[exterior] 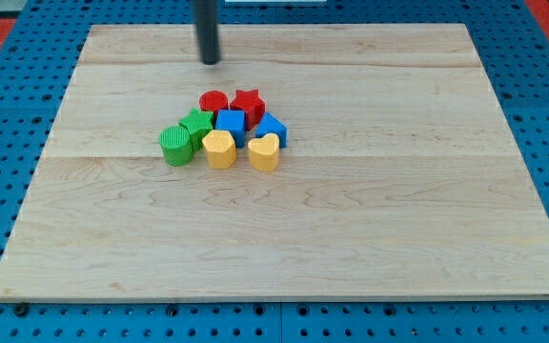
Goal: Place the arm at the center left side of the board
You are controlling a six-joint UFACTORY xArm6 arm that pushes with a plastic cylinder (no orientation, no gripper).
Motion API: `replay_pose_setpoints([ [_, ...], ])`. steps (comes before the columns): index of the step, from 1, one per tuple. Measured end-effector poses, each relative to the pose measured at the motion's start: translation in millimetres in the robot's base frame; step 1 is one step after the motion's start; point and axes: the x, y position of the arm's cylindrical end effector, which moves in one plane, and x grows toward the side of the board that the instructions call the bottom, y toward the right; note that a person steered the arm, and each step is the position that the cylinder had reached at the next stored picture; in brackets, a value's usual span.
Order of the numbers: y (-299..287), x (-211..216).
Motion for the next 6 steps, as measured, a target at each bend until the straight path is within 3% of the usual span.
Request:
replay_pose_setpoints([
  [1,-82,0],
  [2,-129,28],
  [4,-149,125],
  [6,-111,203],
])
